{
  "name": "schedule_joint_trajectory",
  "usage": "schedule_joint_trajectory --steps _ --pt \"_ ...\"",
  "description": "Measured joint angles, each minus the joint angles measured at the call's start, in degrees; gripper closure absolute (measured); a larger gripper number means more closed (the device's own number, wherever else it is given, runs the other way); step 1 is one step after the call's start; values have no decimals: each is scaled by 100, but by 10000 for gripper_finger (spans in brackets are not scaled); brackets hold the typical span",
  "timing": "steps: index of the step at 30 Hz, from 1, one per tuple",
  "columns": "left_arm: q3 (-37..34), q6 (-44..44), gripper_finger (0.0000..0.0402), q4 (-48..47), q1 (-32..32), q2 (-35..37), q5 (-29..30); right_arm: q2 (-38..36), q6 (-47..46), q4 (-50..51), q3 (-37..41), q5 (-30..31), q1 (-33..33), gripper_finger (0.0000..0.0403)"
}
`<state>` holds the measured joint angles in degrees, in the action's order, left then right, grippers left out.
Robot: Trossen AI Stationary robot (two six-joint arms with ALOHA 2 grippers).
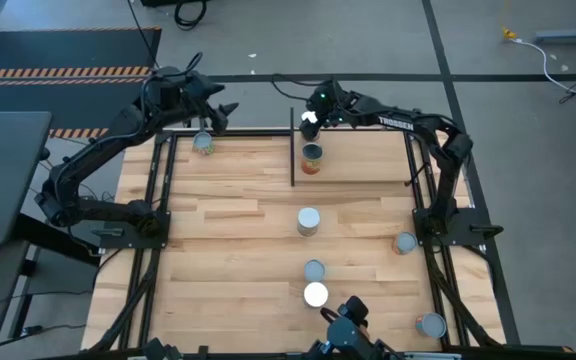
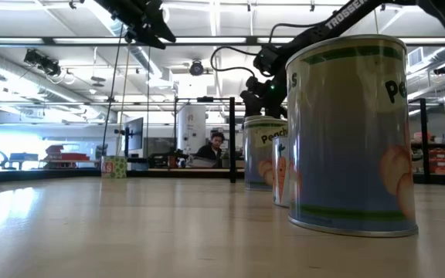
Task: Pick and place cans onto a shelf
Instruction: Put the large canned corn and aligned with the other canned corn on the shelf
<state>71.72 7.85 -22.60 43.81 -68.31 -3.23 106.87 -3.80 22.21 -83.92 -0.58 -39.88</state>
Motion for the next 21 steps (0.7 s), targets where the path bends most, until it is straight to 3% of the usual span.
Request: schedule_joint_trajectory --steps 9,21 --pt "0 53 84 -3 -7 2 -6 92 99 61 7 -117 107 75" --pt "0 182 84 6 -7 2 -6 50 82 59 9 -81 200 23"
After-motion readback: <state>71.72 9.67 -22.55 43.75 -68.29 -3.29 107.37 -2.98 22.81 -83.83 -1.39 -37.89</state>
